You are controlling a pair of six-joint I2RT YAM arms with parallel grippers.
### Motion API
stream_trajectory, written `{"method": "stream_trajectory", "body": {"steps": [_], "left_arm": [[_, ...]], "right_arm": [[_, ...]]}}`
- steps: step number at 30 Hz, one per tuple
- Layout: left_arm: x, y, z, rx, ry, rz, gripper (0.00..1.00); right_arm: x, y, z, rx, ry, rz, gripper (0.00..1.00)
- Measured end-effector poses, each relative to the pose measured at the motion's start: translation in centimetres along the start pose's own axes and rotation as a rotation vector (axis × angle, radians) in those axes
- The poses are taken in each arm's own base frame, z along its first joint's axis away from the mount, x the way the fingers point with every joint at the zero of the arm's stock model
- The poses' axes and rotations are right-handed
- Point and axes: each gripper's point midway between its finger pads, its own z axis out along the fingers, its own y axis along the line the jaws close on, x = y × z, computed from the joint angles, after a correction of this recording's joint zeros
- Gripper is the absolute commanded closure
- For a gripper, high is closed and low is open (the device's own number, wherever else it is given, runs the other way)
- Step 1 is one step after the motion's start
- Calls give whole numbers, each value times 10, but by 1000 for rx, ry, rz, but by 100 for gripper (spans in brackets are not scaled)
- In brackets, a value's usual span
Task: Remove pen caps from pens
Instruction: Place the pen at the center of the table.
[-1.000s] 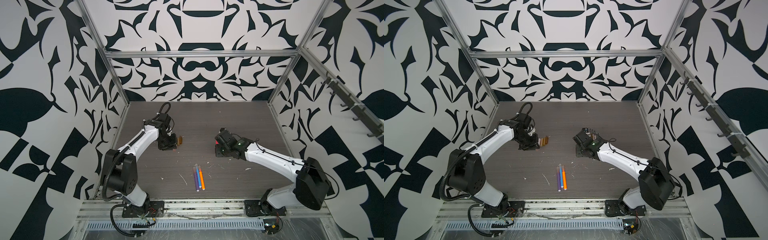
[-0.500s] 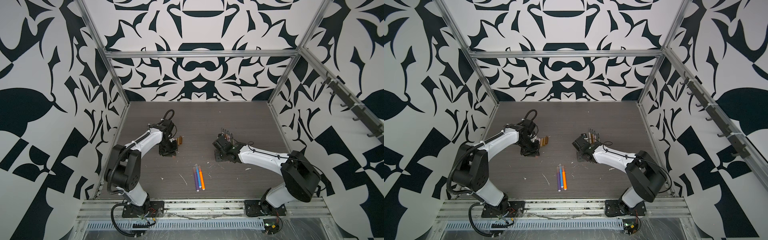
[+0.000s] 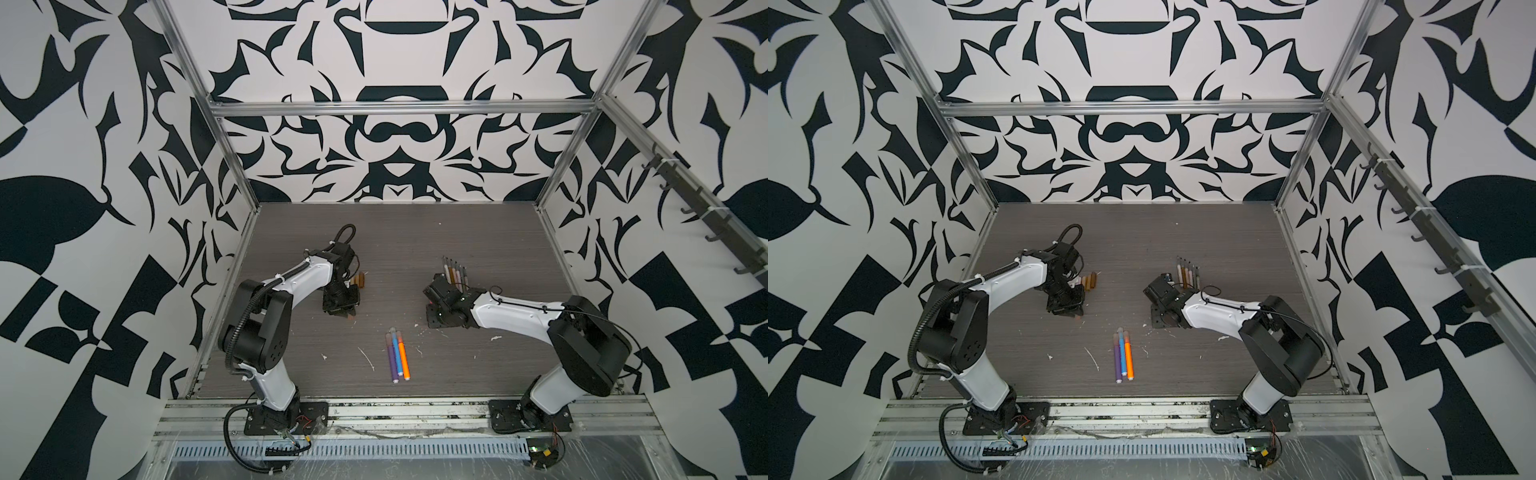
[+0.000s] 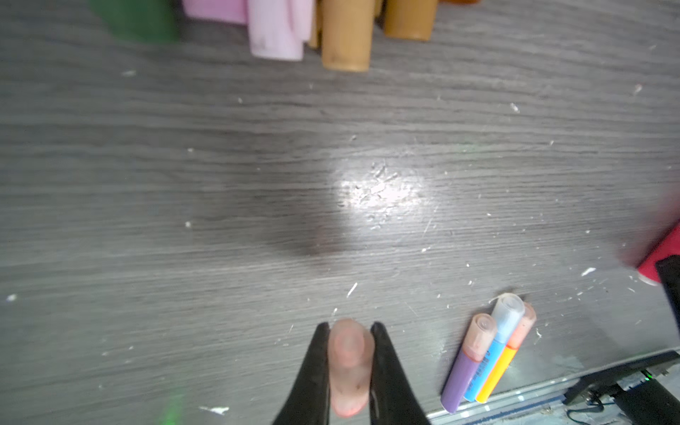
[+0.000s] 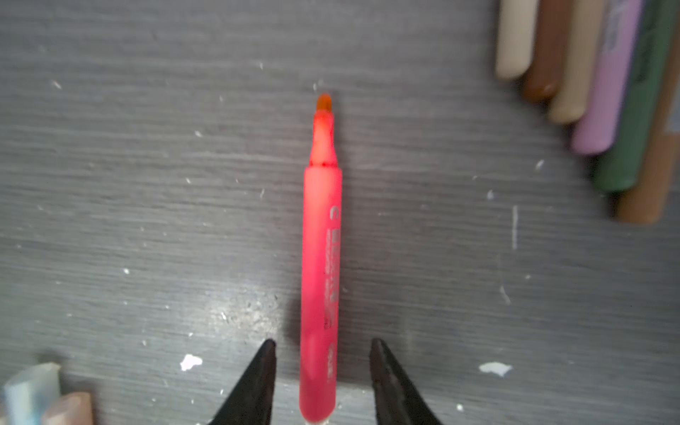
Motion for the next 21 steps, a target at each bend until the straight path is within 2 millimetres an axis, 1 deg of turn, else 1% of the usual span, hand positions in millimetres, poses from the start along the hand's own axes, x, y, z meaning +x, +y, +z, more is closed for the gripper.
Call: {"method": "stream_trajectory", "body": {"steps": [8,9,11,13,16,21], "left_arm": [[-5,-5,-1,4,-7,11,100],[-6,-5,1,2,-5,11,100],[-6,-5,5,-3,6,9,100],[-6,-3,12,-11,23,5,100],[-9,-3,18,-19,39,2,100],[-22,-11,22,-15,32,14,100]], "right_arm": [[4,3,1,-18,17,18,51],[4,3,1,-20,18,21,49],[4,4,1,-22,20,28,38],[5,4,1,-26,23,32,32],[5,5,1,-32,27,29,28],[5,6,1,-37,28,27,25]]}}
